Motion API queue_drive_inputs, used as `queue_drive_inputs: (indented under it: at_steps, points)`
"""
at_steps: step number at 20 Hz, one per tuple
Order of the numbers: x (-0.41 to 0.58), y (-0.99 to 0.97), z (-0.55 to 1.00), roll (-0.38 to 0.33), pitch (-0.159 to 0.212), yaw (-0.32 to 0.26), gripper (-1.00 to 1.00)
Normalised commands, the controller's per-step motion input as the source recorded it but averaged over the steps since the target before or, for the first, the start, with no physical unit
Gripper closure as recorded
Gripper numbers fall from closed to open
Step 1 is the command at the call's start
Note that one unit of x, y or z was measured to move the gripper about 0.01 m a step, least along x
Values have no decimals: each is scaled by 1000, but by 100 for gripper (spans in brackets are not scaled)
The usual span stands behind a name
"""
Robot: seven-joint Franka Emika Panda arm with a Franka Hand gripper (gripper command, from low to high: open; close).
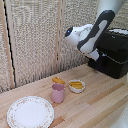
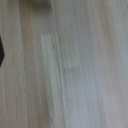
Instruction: Extend the gripper towards the air fryer handle. Grasp the air fryer handle and pull it to open the air fryer. Release the air fryer handle and move the gripper to the bread. Grasp the bread with the gripper and move it to the air fryer basket. Release the bread inside the air fryer and retract the gripper.
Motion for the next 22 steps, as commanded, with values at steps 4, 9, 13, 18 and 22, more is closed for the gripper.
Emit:
queue_drive_inputs:
  at_steps: [4, 9, 13, 18, 22]
  points:
    - [8, -559, -39, -51, -95, 157, -100]
    - [0, -577, -6, -64, -28, 167, -100]
    - [-29, -560, 0, -76, 6, 181, -100]
    - [-55, -497, 0, -99, 74, 182, -100]
    - [-58, -459, 11, -104, 102, 184, -100]
